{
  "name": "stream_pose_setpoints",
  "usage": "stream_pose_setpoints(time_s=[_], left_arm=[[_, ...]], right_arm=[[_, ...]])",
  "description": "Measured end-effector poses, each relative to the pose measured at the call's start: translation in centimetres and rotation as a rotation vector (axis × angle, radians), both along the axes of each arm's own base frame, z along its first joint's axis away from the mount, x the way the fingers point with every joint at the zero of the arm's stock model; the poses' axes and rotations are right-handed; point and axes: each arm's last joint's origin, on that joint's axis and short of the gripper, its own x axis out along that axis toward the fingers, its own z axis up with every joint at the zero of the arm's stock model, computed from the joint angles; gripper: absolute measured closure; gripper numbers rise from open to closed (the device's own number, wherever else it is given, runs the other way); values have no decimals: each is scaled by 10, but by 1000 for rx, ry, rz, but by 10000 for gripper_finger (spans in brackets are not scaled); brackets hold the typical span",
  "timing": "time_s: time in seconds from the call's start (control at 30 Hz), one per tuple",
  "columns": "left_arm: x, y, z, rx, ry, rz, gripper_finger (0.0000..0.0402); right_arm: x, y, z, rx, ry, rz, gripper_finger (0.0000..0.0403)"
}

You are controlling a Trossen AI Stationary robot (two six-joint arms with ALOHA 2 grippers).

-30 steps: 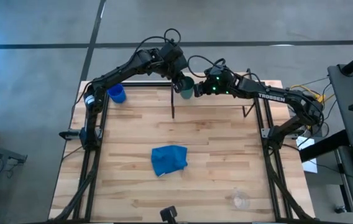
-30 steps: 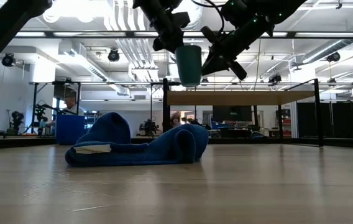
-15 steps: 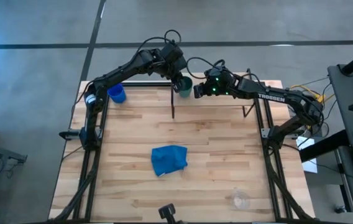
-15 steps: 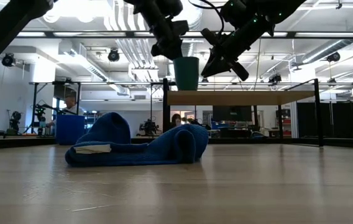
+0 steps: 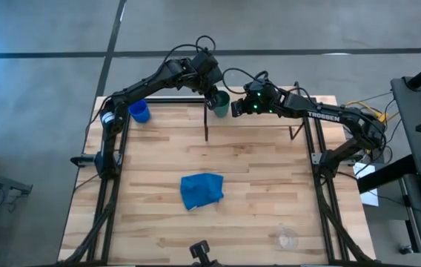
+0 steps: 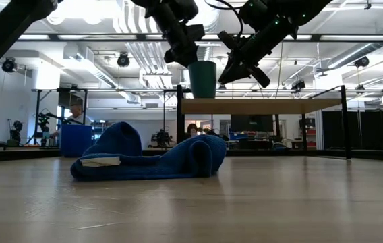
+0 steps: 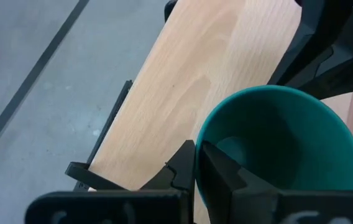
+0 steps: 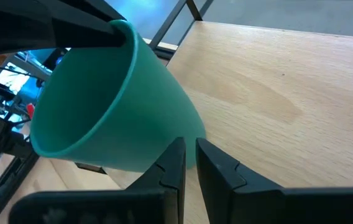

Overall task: Stack small to large cups/mugs on shelf
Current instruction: Put the green cup on the shelf

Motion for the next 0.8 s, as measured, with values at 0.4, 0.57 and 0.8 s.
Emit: stream_pose_setpoints(time_s=[0.4, 0.57, 0.8], left_arm=[[2, 1, 0, 19, -16, 9, 313], [2, 4, 4, 76, -23, 50, 304], [-15, -6, 32, 114, -73, 59, 303]], right_arm=[[-1, -1, 0, -14, 11, -19, 369], [-1, 0, -1, -16, 21, -15, 369], [-12, 5, 12, -42, 25, 12, 369]])
